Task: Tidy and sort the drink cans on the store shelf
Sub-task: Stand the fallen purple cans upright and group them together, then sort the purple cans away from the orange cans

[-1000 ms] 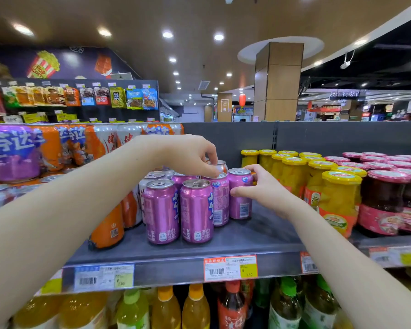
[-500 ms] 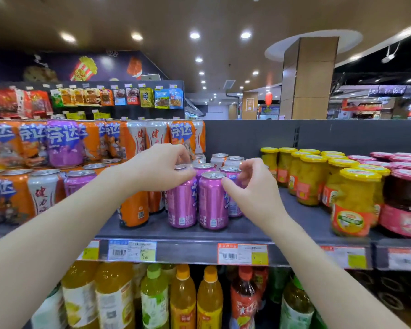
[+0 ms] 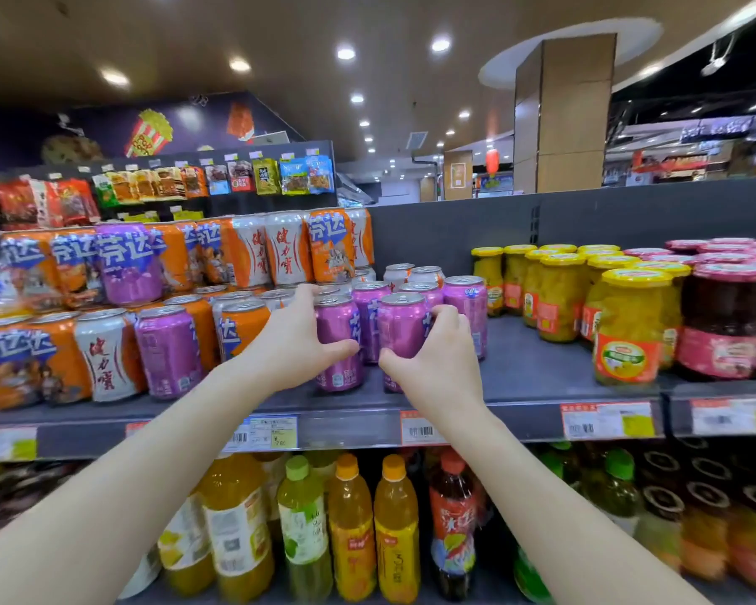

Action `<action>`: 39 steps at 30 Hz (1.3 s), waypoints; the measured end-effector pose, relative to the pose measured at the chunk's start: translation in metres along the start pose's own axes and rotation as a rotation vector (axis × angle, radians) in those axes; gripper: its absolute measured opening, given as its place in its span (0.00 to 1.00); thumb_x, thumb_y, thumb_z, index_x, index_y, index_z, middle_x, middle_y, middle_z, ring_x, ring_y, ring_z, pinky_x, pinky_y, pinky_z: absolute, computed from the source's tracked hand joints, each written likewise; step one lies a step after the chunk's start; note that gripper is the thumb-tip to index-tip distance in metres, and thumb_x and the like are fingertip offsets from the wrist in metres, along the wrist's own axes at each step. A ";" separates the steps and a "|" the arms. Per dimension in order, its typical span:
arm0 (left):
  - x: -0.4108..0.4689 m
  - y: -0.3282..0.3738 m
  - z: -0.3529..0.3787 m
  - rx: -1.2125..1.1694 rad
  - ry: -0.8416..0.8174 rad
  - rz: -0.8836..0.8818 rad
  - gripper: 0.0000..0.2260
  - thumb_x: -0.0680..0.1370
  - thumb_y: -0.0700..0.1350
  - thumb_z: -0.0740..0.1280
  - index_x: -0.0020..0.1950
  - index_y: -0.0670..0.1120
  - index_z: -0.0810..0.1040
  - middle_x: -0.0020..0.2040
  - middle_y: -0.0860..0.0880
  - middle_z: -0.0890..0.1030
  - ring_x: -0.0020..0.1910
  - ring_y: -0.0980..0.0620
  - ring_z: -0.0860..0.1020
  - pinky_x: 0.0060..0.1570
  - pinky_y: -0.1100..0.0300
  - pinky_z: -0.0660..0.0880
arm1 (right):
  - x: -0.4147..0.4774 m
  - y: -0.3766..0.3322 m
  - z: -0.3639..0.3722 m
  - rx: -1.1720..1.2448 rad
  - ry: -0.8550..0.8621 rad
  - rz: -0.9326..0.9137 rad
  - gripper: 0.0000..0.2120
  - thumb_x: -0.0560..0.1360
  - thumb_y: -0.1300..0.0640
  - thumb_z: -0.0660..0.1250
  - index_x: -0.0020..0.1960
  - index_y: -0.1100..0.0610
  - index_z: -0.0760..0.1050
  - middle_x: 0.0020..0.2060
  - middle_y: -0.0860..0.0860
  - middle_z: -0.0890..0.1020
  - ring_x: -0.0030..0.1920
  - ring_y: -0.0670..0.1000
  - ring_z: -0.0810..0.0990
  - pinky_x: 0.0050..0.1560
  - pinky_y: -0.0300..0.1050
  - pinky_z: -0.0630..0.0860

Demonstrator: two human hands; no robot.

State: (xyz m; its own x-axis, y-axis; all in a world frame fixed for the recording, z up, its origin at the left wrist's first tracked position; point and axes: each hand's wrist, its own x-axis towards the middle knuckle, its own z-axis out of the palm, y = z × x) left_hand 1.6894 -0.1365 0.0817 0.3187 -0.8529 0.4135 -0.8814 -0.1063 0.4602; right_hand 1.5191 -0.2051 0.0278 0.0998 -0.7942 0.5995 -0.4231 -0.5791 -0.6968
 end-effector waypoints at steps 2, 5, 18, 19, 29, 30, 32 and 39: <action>-0.007 -0.002 0.005 -0.088 0.046 -0.021 0.39 0.73 0.55 0.77 0.77 0.49 0.60 0.72 0.46 0.75 0.64 0.48 0.78 0.39 0.69 0.73 | 0.000 0.007 -0.012 -0.025 0.033 0.009 0.32 0.65 0.43 0.77 0.61 0.53 0.68 0.54 0.49 0.71 0.55 0.55 0.76 0.53 0.54 0.79; -0.014 -0.001 0.010 -0.190 0.097 -0.023 0.36 0.73 0.54 0.78 0.75 0.47 0.63 0.70 0.46 0.77 0.60 0.49 0.79 0.43 0.66 0.75 | 0.002 0.019 -0.029 -0.080 0.074 0.046 0.32 0.65 0.43 0.77 0.61 0.54 0.68 0.55 0.51 0.72 0.56 0.56 0.76 0.53 0.56 0.79; -0.017 0.021 0.034 -0.360 0.063 0.069 0.34 0.70 0.57 0.79 0.71 0.52 0.67 0.60 0.55 0.78 0.56 0.56 0.78 0.47 0.63 0.78 | 0.011 0.041 -0.055 -0.213 0.198 0.102 0.32 0.70 0.45 0.77 0.65 0.58 0.67 0.60 0.56 0.73 0.61 0.59 0.75 0.52 0.52 0.74; -0.016 0.023 0.036 -0.354 0.065 0.068 0.35 0.69 0.58 0.79 0.71 0.52 0.67 0.61 0.54 0.79 0.56 0.55 0.79 0.50 0.61 0.79 | 0.012 0.042 -0.055 -0.221 0.211 0.103 0.33 0.70 0.45 0.78 0.66 0.58 0.67 0.61 0.57 0.73 0.61 0.60 0.74 0.52 0.53 0.75; -0.036 0.022 0.036 -0.399 0.209 0.136 0.26 0.73 0.56 0.76 0.67 0.51 0.74 0.57 0.55 0.79 0.52 0.59 0.79 0.52 0.60 0.79 | -0.014 0.007 -0.038 -0.137 0.430 -0.158 0.26 0.73 0.54 0.74 0.66 0.62 0.71 0.58 0.58 0.76 0.58 0.58 0.72 0.58 0.53 0.71; -0.039 0.014 0.032 -0.382 0.302 0.164 0.21 0.75 0.54 0.76 0.64 0.51 0.76 0.55 0.55 0.80 0.50 0.60 0.79 0.50 0.61 0.79 | -0.018 -0.003 -0.032 -0.056 0.407 -0.224 0.21 0.74 0.56 0.73 0.63 0.61 0.73 0.55 0.56 0.76 0.55 0.56 0.73 0.56 0.50 0.72; -0.046 -0.006 0.022 -0.323 0.462 0.184 0.12 0.76 0.48 0.74 0.57 0.51 0.78 0.50 0.54 0.80 0.46 0.59 0.78 0.47 0.60 0.78 | -0.025 -0.024 -0.017 0.086 0.313 -0.304 0.14 0.74 0.61 0.72 0.58 0.59 0.75 0.49 0.52 0.78 0.49 0.52 0.76 0.51 0.44 0.75; -0.060 -0.087 -0.021 -0.193 0.666 0.019 0.08 0.75 0.45 0.72 0.52 0.50 0.77 0.48 0.52 0.76 0.44 0.52 0.78 0.46 0.53 0.78 | -0.038 -0.079 0.052 0.231 -0.172 -0.195 0.11 0.75 0.60 0.72 0.56 0.54 0.75 0.43 0.48 0.82 0.42 0.44 0.80 0.44 0.36 0.76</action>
State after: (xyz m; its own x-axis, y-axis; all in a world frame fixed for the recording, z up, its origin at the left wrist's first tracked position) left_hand 1.7543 -0.0660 0.0332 0.5042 -0.3521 0.7885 -0.8308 0.0513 0.5542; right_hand 1.5956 -0.1390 0.0397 0.3178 -0.6724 0.6685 -0.1681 -0.7338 -0.6582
